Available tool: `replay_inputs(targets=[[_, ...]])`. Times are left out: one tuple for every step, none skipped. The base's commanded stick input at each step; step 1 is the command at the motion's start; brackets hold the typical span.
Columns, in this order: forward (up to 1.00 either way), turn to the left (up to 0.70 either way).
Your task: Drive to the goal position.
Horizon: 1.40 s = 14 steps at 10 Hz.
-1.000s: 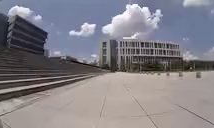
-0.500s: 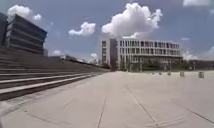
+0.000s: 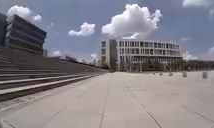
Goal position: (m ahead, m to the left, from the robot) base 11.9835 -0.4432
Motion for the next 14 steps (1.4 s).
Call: replay_inputs(targets=[[0.70,0.00],[0.70,0.00],[0.70,0.00],[0.70,0.00],[0.70,0.00],[0.70,0.00],[0.70,0.00],[0.70,0.00],[0.70,0.00],[0.70,0.00],[0.70,0.00],[0.70,0.00],[0.70,0.00],[0.70,0.00]])
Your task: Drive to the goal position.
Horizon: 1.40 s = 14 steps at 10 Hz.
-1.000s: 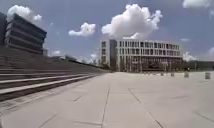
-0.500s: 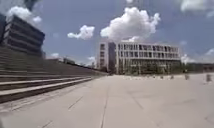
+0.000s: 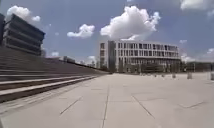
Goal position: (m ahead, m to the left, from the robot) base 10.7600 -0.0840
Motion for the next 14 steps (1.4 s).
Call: replay_inputs(targets=[[0.70,0.00],[0.70,0.00],[0.70,0.00],[0.70,0.00],[0.70,0.00],[0.70,0.00],[0.70,0.00],[0.70,0.00],[0.70,0.00],[0.70,0.00],[0.70,0.00],[0.70,0.00],[0.70,0.00],[0.70,0.00]])
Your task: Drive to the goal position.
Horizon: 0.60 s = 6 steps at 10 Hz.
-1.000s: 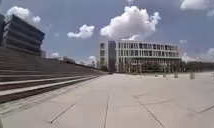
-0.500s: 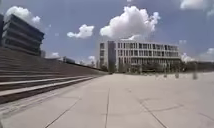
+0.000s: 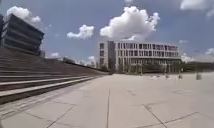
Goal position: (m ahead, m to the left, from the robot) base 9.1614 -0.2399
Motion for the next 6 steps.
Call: replay_inputs(targets=[[0.70,0.00],[0.70,0.00],[0.70,0.00],[0.70,0.00],[0.70,0.00],[0.70,0.00]])
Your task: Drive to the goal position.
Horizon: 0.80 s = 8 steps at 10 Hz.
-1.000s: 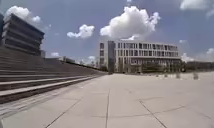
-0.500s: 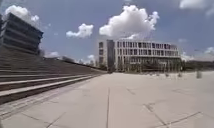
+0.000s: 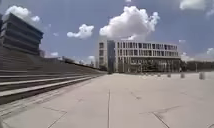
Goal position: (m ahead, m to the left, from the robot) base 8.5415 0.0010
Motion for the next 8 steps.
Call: replay_inputs(targets=[[0.70,0.00],[0.70,0.00],[0.70,0.00],[0.70,0.00],[0.70,0.00],[0.70,0.00],[0.70,0.00],[0.70,0.00]])
